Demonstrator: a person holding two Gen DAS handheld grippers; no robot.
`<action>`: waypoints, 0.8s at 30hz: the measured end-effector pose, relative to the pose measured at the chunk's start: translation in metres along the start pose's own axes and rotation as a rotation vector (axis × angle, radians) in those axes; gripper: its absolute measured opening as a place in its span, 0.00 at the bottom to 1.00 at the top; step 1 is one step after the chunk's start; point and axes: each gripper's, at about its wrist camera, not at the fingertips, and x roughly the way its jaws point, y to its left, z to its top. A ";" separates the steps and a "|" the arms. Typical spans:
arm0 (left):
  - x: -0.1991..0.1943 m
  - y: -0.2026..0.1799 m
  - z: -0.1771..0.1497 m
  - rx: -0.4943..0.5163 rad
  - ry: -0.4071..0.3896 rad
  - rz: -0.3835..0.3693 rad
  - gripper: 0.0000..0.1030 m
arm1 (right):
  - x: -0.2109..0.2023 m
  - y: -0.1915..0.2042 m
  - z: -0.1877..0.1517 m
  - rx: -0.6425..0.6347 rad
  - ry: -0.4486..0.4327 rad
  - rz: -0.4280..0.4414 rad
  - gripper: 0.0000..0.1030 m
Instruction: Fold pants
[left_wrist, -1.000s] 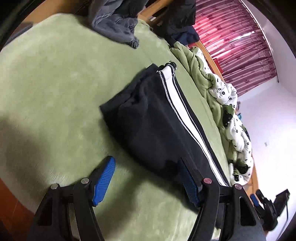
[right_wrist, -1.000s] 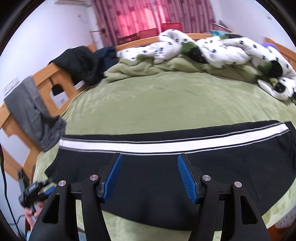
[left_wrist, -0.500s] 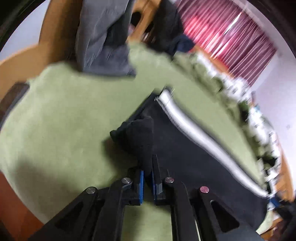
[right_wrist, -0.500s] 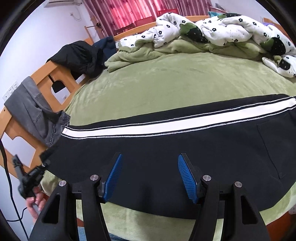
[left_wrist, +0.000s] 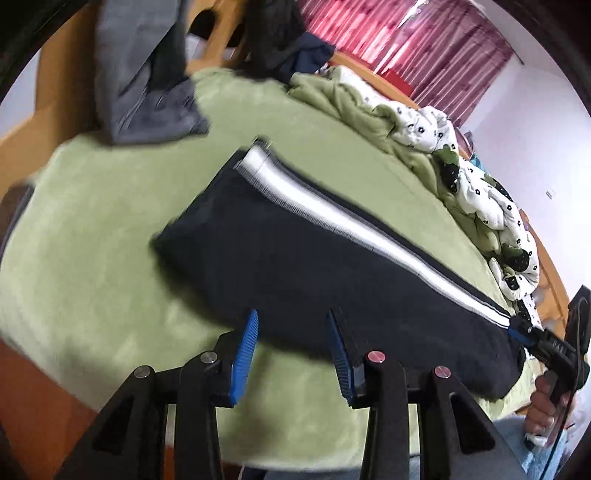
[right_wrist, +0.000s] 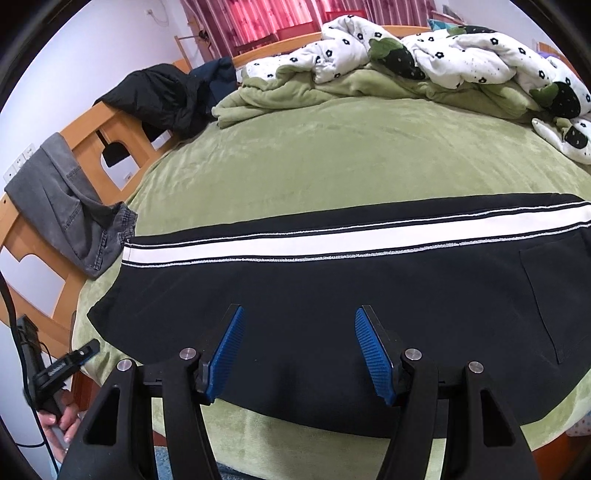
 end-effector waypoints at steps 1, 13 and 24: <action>0.002 -0.004 0.007 0.009 -0.011 0.003 0.46 | 0.001 0.002 0.000 -0.008 -0.001 -0.008 0.60; 0.102 0.007 0.132 0.067 -0.094 0.193 0.57 | 0.009 0.006 -0.003 -0.144 0.007 -0.166 0.60; 0.133 0.029 0.156 0.008 -0.088 0.210 0.18 | 0.017 -0.030 0.010 -0.042 0.045 -0.187 0.60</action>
